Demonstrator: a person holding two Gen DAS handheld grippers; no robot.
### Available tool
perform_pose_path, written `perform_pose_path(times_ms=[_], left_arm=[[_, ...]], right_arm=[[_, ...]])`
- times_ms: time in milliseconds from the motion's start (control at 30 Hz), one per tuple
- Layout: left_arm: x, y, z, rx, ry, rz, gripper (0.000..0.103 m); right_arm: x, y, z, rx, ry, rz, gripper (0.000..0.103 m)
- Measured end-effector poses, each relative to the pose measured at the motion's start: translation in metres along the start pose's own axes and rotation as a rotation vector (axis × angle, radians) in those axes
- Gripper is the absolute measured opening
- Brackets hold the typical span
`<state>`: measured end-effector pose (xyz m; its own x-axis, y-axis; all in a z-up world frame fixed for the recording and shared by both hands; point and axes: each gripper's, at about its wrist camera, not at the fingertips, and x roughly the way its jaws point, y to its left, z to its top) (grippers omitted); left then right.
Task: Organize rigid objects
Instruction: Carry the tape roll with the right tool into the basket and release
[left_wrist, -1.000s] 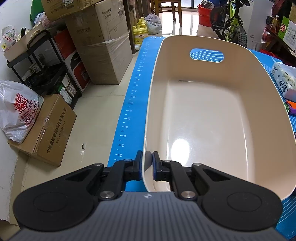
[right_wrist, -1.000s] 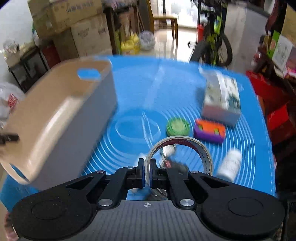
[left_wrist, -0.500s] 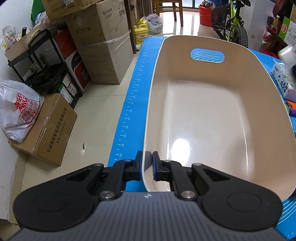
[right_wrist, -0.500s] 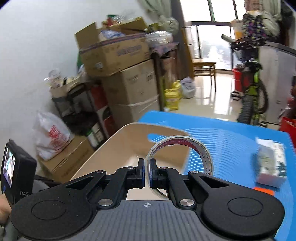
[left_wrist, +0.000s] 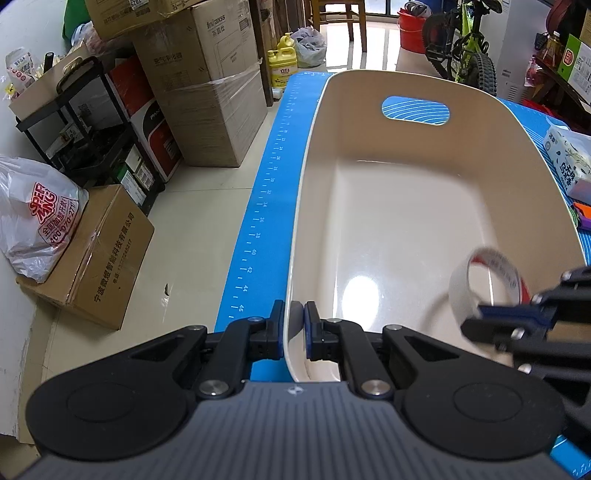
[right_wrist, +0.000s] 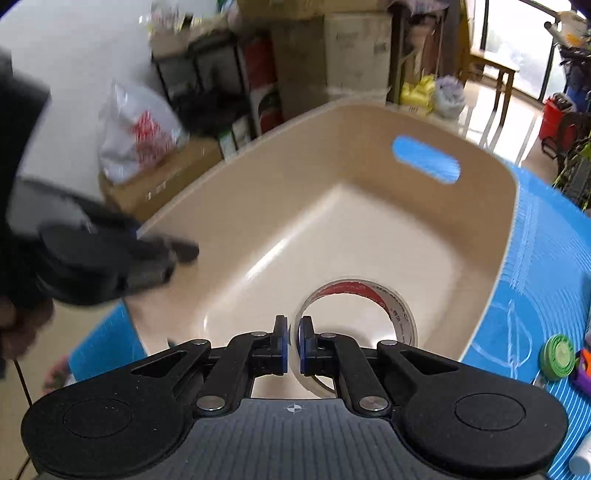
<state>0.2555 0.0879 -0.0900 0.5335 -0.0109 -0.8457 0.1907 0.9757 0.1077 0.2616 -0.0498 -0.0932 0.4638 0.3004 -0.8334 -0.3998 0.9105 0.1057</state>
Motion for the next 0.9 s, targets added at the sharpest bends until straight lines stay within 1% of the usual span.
perform_pose_path(times_ms=[100,167,300,333,367,467,533,567,633,767,900], left_arm=[[0.0,-0.001,0.0,0.0,-0.001,0.001,0.012],[0.0,0.0,0.0,0.0,-0.001,0.0,0.012],[0.0,0.0,0.0,-0.003,-0.001,0.0,0.012],[0.0,0.0,0.0,-0.001,-0.001,-0.001,0.012],[0.0,0.0,0.0,-0.001,0.0,0.0,0.012],[0.0,0.0,0.0,-0.001,0.001,0.0,0.012],[0.0,0.0,0.0,-0.003,0.0,0.001,0.012],[0.0,0.0,0.0,-0.002,0.0,0.001,0.012],[0.0,0.001,0.0,-0.002,-0.001,0.002,0.012],[0.0,0.001,0.0,-0.006,-0.003,0.002,0.012],[0.0,0.0,0.0,-0.007,-0.002,0.007,0.012]], right_arm=[[0.005,0.003,-0.005,-0.002,0.052,0.002,0.016],[0.004,0.002,-0.005,0.008,0.056,0.003,0.017],[0.0,0.002,-0.002,0.022,0.065,-0.015,0.022],[-0.003,0.0,-0.003,0.029,0.063,-0.012,0.036],[-0.005,-0.003,-0.003,0.043,0.059,-0.003,0.04],[-0.014,-0.009,-0.002,0.074,0.027,0.012,0.051],[-0.025,-0.011,-0.001,0.091,-0.008,0.009,0.061],[-0.031,-0.013,-0.001,0.102,-0.032,0.009,0.063],[-0.044,-0.019,-0.002,0.131,-0.076,0.014,0.071],[-0.071,-0.034,-0.001,0.198,-0.151,0.012,0.075],[-0.098,-0.055,-0.009,0.257,-0.222,-0.041,0.082]])
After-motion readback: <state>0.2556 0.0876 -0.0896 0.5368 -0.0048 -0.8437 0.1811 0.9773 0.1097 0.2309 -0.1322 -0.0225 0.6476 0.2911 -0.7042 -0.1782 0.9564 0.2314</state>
